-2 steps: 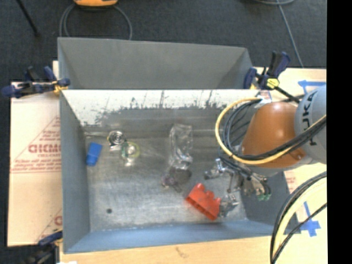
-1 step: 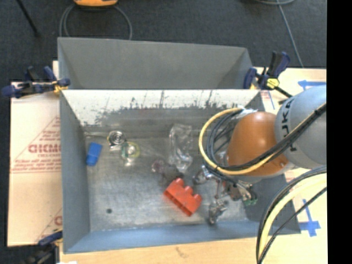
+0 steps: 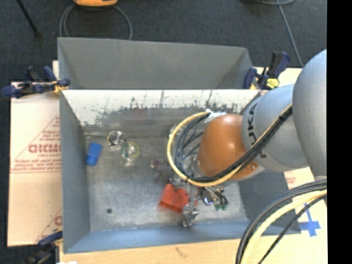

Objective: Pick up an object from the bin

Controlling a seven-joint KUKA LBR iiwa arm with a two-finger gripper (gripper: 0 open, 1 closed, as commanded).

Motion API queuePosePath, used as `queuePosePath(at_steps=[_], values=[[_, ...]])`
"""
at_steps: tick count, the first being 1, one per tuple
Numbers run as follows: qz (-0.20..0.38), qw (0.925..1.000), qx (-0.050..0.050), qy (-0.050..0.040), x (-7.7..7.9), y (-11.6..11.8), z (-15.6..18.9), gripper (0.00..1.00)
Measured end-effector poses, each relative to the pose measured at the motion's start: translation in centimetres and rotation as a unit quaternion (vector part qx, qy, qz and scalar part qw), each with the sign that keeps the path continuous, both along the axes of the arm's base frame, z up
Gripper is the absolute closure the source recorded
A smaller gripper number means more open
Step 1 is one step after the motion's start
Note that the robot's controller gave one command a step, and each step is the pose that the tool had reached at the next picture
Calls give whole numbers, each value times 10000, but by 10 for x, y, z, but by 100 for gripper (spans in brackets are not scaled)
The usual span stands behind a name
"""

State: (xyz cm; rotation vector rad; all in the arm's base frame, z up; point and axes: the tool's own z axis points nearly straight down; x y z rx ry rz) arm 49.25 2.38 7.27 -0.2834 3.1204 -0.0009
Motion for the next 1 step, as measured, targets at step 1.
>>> queuePosePath(at_steps=[1], values=[[5, 10000, 4, -39, 2, -2, 2, 100]])
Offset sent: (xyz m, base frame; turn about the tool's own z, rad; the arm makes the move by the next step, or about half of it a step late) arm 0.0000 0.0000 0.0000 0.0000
